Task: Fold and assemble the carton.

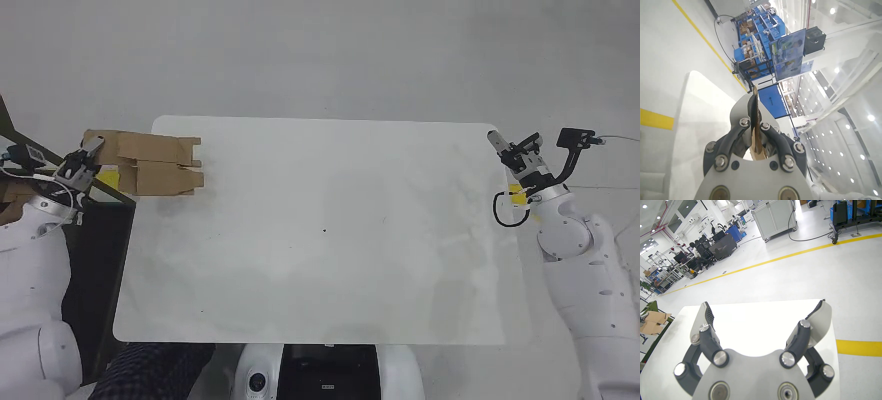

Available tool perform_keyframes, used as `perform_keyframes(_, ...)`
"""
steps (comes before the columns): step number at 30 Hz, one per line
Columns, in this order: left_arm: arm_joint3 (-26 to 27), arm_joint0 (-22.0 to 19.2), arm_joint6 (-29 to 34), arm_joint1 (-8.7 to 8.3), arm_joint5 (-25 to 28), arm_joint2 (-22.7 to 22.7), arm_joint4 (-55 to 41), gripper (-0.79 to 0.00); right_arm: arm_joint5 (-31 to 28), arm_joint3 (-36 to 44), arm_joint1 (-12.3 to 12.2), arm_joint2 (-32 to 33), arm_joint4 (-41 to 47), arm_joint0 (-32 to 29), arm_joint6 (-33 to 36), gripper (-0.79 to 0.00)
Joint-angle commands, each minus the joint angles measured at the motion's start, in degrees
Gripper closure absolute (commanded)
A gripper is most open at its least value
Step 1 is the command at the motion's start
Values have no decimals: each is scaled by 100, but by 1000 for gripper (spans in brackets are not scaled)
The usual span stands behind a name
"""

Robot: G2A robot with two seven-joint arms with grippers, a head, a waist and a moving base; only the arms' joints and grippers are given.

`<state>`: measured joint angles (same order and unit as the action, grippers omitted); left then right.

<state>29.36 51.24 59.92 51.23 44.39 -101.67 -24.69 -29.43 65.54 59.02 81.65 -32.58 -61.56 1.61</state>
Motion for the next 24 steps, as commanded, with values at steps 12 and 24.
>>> perform_keyframes(12, 1611, 156, 441, 342, -444, 1212, -638, 0, 0, 0, 0, 0, 0, 0, 0, -785)
perform_keyframes(24, 2474, -45, 646, 516, -650, 2123, -678, 0, 0, 0, 0, 0, 0, 0, 0, -785)
